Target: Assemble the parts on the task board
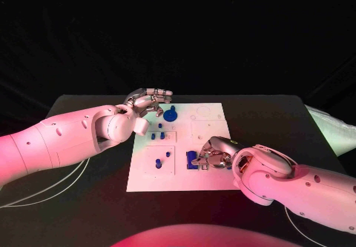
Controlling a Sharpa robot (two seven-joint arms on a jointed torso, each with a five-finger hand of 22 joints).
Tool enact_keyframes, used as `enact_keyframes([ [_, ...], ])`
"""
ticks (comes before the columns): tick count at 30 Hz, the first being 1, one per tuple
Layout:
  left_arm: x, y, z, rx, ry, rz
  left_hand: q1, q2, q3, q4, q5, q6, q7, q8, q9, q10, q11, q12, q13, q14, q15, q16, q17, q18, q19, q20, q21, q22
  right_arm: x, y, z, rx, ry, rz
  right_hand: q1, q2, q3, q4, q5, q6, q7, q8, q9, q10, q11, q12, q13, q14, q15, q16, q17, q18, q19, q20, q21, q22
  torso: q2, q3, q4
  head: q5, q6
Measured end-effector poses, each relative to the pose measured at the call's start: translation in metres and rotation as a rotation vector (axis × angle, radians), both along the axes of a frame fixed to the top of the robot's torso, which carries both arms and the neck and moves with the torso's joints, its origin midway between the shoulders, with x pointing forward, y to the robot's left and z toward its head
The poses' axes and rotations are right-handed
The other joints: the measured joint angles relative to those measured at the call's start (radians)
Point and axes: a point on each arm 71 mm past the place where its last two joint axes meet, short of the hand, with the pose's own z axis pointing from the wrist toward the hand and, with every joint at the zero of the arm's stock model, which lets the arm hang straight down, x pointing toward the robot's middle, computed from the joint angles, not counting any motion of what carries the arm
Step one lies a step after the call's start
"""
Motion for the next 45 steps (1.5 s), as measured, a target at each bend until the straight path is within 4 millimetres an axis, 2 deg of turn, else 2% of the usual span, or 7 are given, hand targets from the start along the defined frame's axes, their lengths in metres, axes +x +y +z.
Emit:
enact_keyframes([
  [16,-0.0002,0.0013,-0.0004,0.001,0.002,0.001,0.000,0.000,0.000,0.000,0.000,-0.004,0.004,0.000,0.000,0.000,0.000,0.000,0.000,0.000,0.000,0.000,0.000,0.000,0.000,0.000,-0.004,-0.002,-0.0019,-0.0032,0.0022,0.029,-0.011,0.055,-0.003,-0.003,0.003,-0.009,-0.008,0.007,-0.007,0.000,0.010,0.004,-0.004,0.023,0.000,0.000,0.000,0.004,0.000,0.000,0.000,0.000,0.000,0.005,0.001,0.0000,-0.0002,0.004,-0.004],
  [26,-0.0002,0.0010,-0.0005,0.000,0.003,0.000,0.000,0.000,0.000,0.000,0.000,-0.004,0.004,0.000,0.000,0.000,0.000,0.000,0.000,0.000,0.000,0.000,0.000,0.000,0.000,0.000,-0.004,-0.002,-0.0016,-0.0009,0.0001,0.009,0.001,0.070,0.033,0.002,0.020,-0.039,-0.016,0.007,-0.007,0.000,0.018,0.003,-0.004,0.024,0.000,0.000,-0.007,0.003,0.000,0.000,0.004,-0.004,0.004,0.008,0.001,-0.0007,0.0004,0.005,-0.007],
  [45,-0.0004,0.0009,-0.0005,-0.001,0.003,-0.004,0.000,0.000,0.000,0.000,0.000,-0.004,0.004,0.000,-0.001,0.000,0.000,0.000,0.000,0.000,0.000,0.000,0.000,0.000,0.000,0.000,-0.004,-0.002,0.0033,-0.0032,-0.0031,-0.018,-0.004,0.043,0.038,0.023,0.027,-0.040,-0.023,0.010,-0.010,0.000,0.024,0.006,-0.001,0.030,0.008,0.000,-0.007,0.003,0.000,0.000,0.004,-0.004,0.004,0.010,0.000,-0.0007,0.0000,0.006,-0.007],
])
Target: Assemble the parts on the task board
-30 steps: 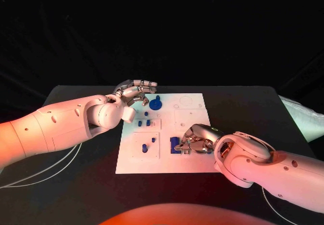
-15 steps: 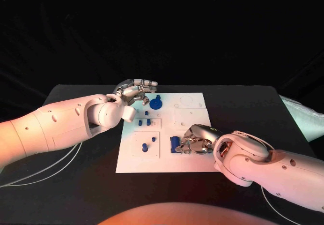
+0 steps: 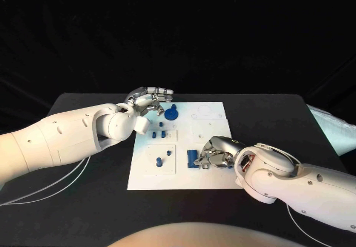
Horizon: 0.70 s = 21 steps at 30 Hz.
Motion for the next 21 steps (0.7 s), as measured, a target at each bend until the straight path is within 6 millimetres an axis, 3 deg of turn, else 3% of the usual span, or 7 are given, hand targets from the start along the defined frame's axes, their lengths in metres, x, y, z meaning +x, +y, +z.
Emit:
enact_keyframes([
  [6,0.000,0.000,0.000,0.000,0.000,0.000,0.000,0.000,0.000,0.000,0.000,0.000,0.000,0.000,0.000,0.000,0.000,0.000,0.000,0.000,0.000,0.000,0.000,0.000,0.000,0.000,0.000,0.000,0.000,-0.005,0.001,0.006,-0.008,-0.012,0.000,0.000,0.003,-0.003,0.003,0.000,0.001,-0.007,0.000,0.000,0.000,0.000,0.000,0.000,0.000,0.000,0.000,0.000,0.000,0.000,0.000,-0.001,0.000,0.0007,0.0000,-0.001,0.001],
  [8,0.000,0.000,0.000,0.000,0.000,0.000,0.000,0.000,0.000,0.000,0.000,0.000,0.000,0.000,0.000,0.000,0.000,0.000,0.000,0.000,0.000,0.000,0.000,0.000,0.000,0.000,0.000,0.000,-0.002,-0.009,0.003,0.014,-0.014,-0.021,0.000,0.000,0.003,-0.003,0.018,-0.013,0.008,-0.017,0.000,0.000,0.000,-0.014,0.018,0.000,0.000,0.000,0.000,0.000,0.000,0.000,0.000,-0.005,0.000,0.0008,0.0000,-0.001,0.001],
  [11,0.000,0.001,0.000,0.000,0.000,0.001,0.000,0.000,0.000,0.000,0.000,0.000,0.000,0.000,0.000,0.000,0.000,0.000,0.000,0.000,0.000,0.000,0.000,0.000,0.000,0.000,0.000,0.000,-0.004,-0.020,0.007,0.030,-0.025,-0.041,0.000,0.000,0.003,-0.003,0.033,-0.029,0.018,-0.031,-0.002,0.000,0.000,-0.031,0.021,0.000,0.000,0.000,0.000,0.000,0.000,0.000,0.000,-0.007,0.000,0.0007,0.0000,-0.001,0.001],
  [15,0.000,0.003,0.000,0.001,0.000,0.003,0.000,0.000,0.000,0.000,0.000,0.000,0.000,0.000,0.000,0.000,0.000,0.000,0.000,0.000,0.000,0.000,0.000,0.000,0.000,0.000,0.000,0.000,-0.005,-0.041,0.013,0.040,-0.046,-0.081,-0.007,-0.007,0.003,-0.003,0.045,-0.048,0.030,-0.055,-0.011,-0.014,0.014,-0.045,0.007,-0.001,0.001,0.000,0.000,0.000,0.000,0.000,0.000,-0.009,0.000,0.0002,-0.0011,-0.001,0.001],
  [21,0.000,0.004,0.000,0.002,0.000,0.005,0.000,0.000,0.000,0.000,0.000,0.000,0.000,0.000,0.000,0.000,0.000,0.000,0.000,0.000,0.000,0.000,0.000,0.000,0.000,0.000,0.000,0.000,0.000,-0.071,0.021,0.020,-0.078,-0.143,-0.007,-0.007,0.006,-0.006,0.058,-0.052,0.034,-0.071,-0.017,-0.025,0.018,-0.058,-0.004,0.000,0.007,0.000,0.000,0.000,-0.004,0.004,0.000,-0.009,-0.001,0.0001,-0.0039,-0.011,0.006],
])
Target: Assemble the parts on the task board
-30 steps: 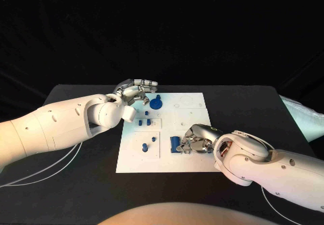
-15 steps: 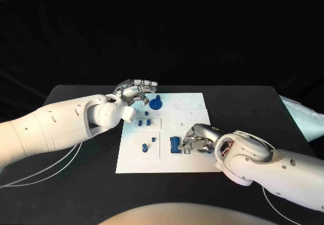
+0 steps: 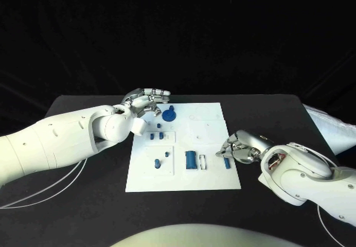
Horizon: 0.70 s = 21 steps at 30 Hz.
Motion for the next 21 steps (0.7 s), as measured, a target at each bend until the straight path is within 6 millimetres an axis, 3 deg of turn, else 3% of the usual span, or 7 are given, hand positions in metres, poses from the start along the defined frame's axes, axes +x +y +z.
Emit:
enact_keyframes([
  [10,0.000,0.000,0.000,0.000,0.000,0.000,0.000,0.000,0.000,0.000,0.000,0.000,0.000,0.000,0.000,0.000,0.000,0.000,0.000,0.000,0.000,0.000,0.000,0.000,0.000,0.000,0.000,0.000,0.004,-0.024,-0.004,-0.082,-0.017,-0.044,-0.004,-0.004,0.000,0.000,0.009,0.000,0.000,-0.010,-0.004,-0.007,0.000,-0.021,-0.015,-0.003,0.003,0.000,0.001,0.000,-0.004,0.004,0.000,0.000,-0.001,0.0006,-0.0046,-0.017,0.005],
  [21,0.000,0.000,0.000,-0.001,0.000,-0.001,0.000,0.000,0.000,0.000,0.000,0.000,0.000,0.000,0.000,0.000,0.000,0.000,0.000,0.000,0.000,0.000,0.000,0.000,0.000,0.000,0.000,0.000,0.005,-0.022,-0.017,-0.148,0.017,-0.036,-0.021,-0.021,-0.010,0.010,0.009,0.004,0.004,-0.018,-0.008,-0.023,0.002,-0.048,-0.037,0.000,0.007,-0.004,0.001,0.000,-0.007,0.007,-0.004,-0.009,0.000,-0.0005,-0.0012,-0.026,0.005],
])
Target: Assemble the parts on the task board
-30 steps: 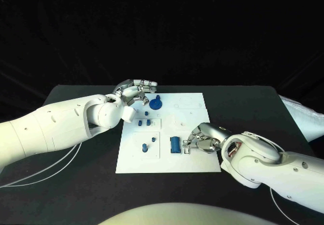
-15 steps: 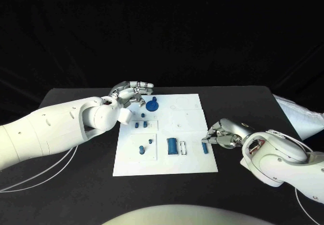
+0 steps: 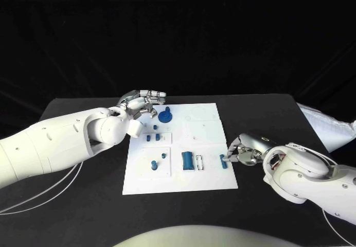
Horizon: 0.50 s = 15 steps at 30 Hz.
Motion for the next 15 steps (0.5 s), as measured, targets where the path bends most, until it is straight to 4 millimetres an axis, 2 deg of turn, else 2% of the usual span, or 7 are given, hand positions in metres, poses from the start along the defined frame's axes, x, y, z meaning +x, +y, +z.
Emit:
enact_keyframes([
  [15,0.000,0.000,0.000,0.000,0.000,0.000,0.000,0.000,0.000,0.000,0.000,0.000,0.000,0.000,0.000,0.000,0.000,0.000,0.000,0.000,0.000,0.000,0.000,0.000,0.000,0.000,0.000,0.000,-0.001,0.012,-0.007,-0.035,0.029,0.028,-0.004,-0.004,-0.003,0.003,0.000,0.000,0.000,-0.001,0.000,0.000,0.000,-0.006,-0.004,0.000,0.000,0.000,0.000,0.000,0.000,0.000,0.000,-0.003,0.002,-0.0022,0.0039,0.001,-0.002],
])
